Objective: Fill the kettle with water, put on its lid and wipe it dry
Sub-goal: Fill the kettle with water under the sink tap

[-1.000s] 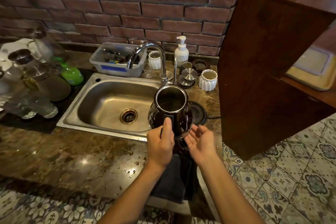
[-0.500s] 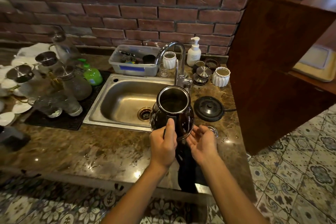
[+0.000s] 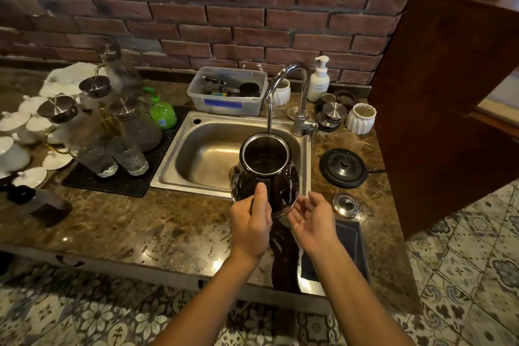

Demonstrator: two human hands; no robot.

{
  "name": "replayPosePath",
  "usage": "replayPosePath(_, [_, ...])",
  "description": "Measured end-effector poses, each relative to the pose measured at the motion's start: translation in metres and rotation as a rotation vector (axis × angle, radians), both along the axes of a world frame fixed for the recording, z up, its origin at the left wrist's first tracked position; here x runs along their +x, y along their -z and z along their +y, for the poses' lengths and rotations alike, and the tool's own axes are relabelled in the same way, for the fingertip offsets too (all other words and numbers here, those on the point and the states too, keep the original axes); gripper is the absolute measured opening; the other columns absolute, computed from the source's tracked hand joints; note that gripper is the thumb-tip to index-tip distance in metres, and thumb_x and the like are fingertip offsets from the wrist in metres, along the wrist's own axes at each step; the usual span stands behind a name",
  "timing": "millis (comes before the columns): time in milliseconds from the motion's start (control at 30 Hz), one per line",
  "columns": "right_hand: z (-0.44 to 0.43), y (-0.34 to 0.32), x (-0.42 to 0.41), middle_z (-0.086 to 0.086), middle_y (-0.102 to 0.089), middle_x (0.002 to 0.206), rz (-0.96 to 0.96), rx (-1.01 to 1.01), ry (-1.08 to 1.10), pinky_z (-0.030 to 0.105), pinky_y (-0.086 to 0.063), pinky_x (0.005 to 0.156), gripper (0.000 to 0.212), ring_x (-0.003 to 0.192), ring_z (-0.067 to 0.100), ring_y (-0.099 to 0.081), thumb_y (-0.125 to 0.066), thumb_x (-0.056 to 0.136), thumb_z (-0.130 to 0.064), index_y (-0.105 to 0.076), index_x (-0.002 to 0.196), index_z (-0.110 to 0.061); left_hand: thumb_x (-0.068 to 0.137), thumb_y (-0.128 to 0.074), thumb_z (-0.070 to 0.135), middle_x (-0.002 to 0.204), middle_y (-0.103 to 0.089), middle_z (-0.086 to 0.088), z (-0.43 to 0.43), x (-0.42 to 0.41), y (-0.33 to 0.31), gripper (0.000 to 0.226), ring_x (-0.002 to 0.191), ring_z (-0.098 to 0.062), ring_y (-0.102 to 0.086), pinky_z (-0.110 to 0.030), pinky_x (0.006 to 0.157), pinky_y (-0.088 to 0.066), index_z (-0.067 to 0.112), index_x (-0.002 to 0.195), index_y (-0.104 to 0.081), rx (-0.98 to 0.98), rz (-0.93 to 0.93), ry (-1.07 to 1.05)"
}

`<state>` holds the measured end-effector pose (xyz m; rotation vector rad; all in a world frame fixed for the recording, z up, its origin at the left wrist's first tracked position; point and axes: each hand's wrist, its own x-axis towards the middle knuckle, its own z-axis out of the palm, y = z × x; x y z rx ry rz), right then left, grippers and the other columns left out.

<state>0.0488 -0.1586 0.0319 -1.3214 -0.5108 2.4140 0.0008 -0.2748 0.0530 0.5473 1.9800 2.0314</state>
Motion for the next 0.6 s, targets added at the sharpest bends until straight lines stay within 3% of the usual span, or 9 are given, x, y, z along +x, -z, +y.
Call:
replayPosePath(100, [0.006,0.003,-0.013,0.017,-0.068,0.12,-0.001,0.004,-0.035,0.038,-0.051,0.095,0.032,0.113,0.029,-0.065,-0.048,0.103,-0.025,-0.063,0.118,-0.001,0.097,-0.04,0.052,0.041,-0.037,-0.003,0.005,-0.01,0.001,0.061,0.037,-0.032,-0.034,-0.039,0.045,-0.028,0.021,0.045,-0.045,0.002,0.002,-0.015])
replayPosePath(200, [0.017,0.009,-0.028,0.016,-0.068,0.112,-0.003,0.008,-0.071,0.039,-0.053,0.095,0.027,0.11,0.029,-0.067,-0.05,0.101,-0.025,-0.062,0.111,-0.003,0.096,-0.041,0.053,0.041,-0.037,-0.001,0.015,-0.021,0.004,0.06,0.039,-0.023,-0.034,-0.037,0.047,-0.027,0.023,0.044,-0.044,-0.009,-0.007,-0.039])
replayPosePath(333, [0.033,0.014,-0.046,0.015,-0.071,0.11,-0.003,0.003,-0.091,0.043,-0.049,0.107,0.031,0.113,0.029,-0.067,-0.05,0.102,-0.024,-0.065,0.117,-0.001,0.097,-0.041,0.054,0.04,-0.038,-0.003,0.031,-0.038,0.013,0.064,0.038,-0.028,-0.036,-0.042,0.045,-0.031,0.018,0.044,-0.044,-0.032,-0.003,-0.083])
replayPosePath(467, [0.051,0.02,-0.065,0.013,-0.071,0.103,-0.005,-0.004,-0.135,0.039,-0.051,0.102,0.027,0.104,0.026,-0.068,-0.048,0.103,-0.025,-0.066,0.103,-0.005,0.1,-0.041,0.052,0.042,-0.039,-0.001,0.045,-0.053,0.022,0.061,0.04,-0.026,-0.039,-0.043,0.048,-0.033,0.027,0.044,-0.045,-0.046,0.005,-0.124])
replayPosePath(600, [0.064,0.028,-0.08,0.012,-0.071,0.101,-0.002,-0.002,-0.17,0.037,-0.051,0.099,0.028,0.102,0.024,-0.068,-0.046,0.104,-0.025,-0.066,0.099,-0.006,0.099,-0.042,0.053,0.04,-0.038,-0.001,0.06,-0.066,0.027,0.063,0.04,-0.024,-0.037,-0.043,0.047,-0.032,0.023,0.043,-0.044,-0.037,-0.026,-0.156])
